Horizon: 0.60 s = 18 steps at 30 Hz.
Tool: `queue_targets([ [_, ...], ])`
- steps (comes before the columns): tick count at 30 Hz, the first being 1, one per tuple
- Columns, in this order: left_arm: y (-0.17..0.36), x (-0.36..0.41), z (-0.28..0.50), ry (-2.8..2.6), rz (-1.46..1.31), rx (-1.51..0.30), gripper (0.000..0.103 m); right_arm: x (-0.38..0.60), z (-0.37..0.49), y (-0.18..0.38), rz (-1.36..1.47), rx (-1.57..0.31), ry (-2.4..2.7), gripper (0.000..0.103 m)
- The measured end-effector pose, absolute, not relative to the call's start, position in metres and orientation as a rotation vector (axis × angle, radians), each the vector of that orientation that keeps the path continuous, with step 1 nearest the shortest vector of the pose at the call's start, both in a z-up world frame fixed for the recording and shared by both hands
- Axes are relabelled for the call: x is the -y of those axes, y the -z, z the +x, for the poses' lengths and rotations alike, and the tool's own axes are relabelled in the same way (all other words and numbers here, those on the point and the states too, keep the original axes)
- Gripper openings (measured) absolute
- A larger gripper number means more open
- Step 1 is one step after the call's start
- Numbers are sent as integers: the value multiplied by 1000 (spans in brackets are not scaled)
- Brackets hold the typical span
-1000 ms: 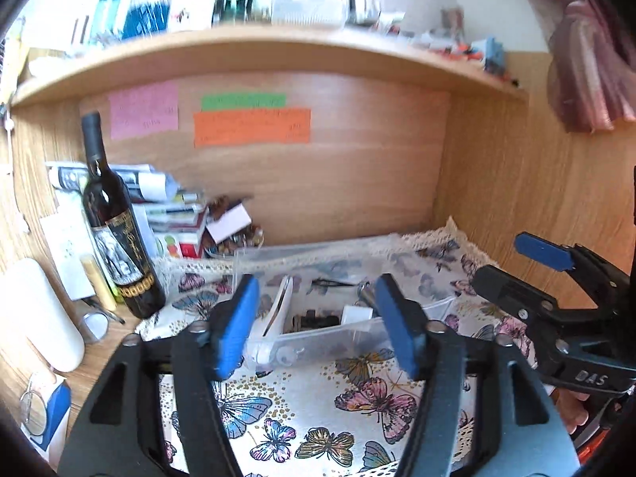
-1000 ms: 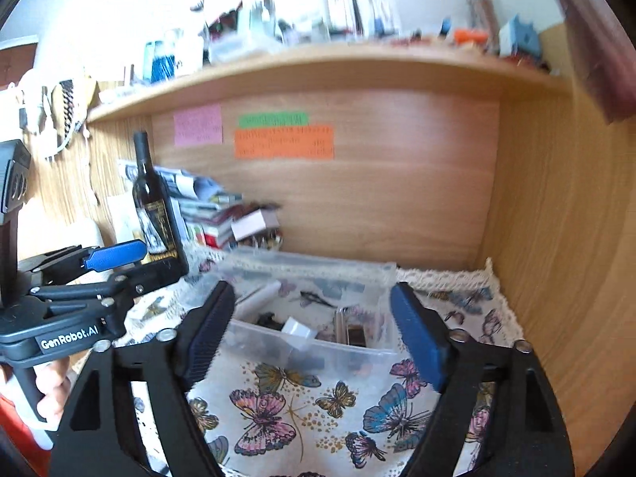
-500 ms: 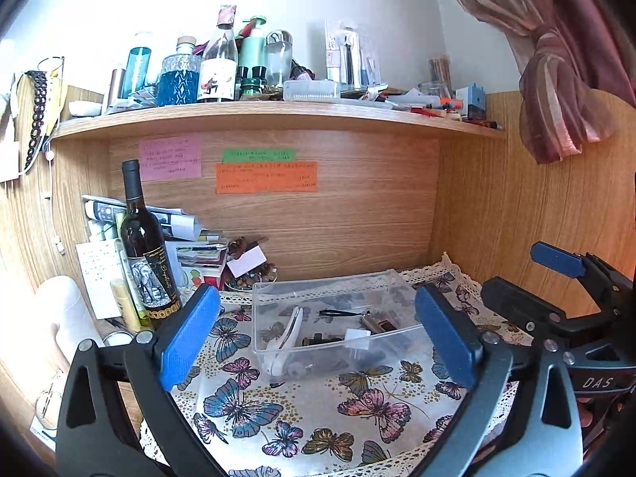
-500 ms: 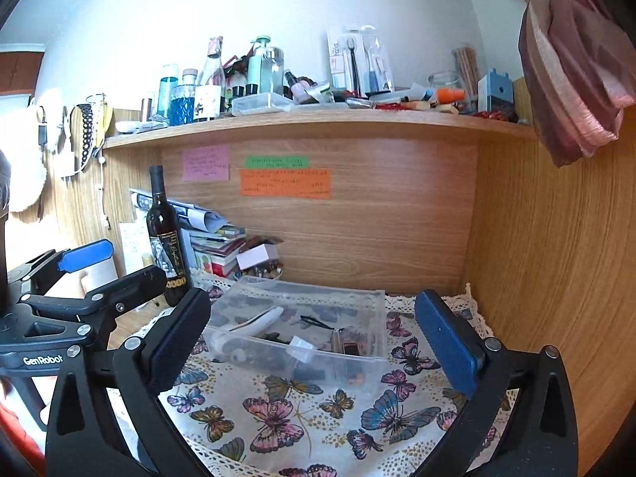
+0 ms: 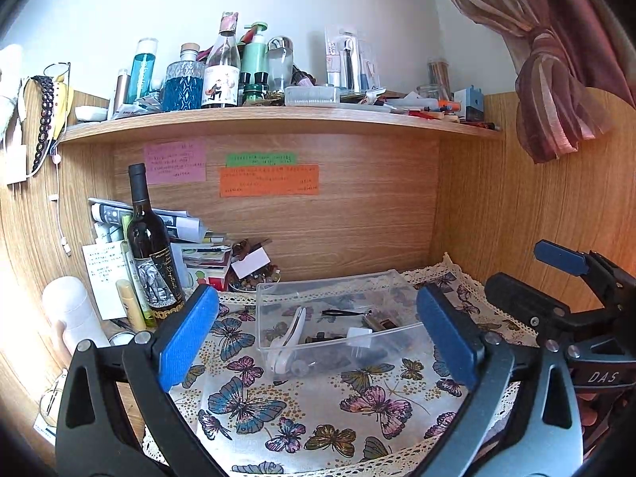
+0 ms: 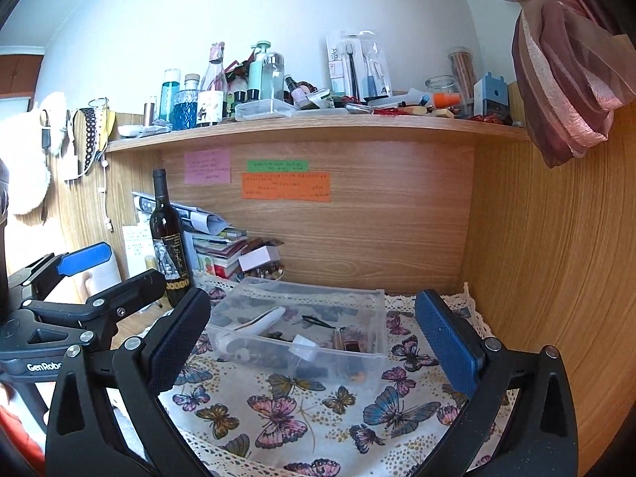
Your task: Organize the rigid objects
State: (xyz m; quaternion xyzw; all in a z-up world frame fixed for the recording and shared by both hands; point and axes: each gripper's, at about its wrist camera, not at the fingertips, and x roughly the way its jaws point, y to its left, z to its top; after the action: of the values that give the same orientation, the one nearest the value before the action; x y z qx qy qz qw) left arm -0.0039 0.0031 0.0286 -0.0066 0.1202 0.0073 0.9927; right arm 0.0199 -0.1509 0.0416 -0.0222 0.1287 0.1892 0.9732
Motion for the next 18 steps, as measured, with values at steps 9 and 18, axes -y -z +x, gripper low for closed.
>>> queue_targets([
  [9,-27,-2,-1,-12,-13,-248,101,153,21,-40,-36,-268,-374,103],
  [18,-26,-1,5,-1,-8,-259,101,155,23,-40,-25,-273,-370,103],
])
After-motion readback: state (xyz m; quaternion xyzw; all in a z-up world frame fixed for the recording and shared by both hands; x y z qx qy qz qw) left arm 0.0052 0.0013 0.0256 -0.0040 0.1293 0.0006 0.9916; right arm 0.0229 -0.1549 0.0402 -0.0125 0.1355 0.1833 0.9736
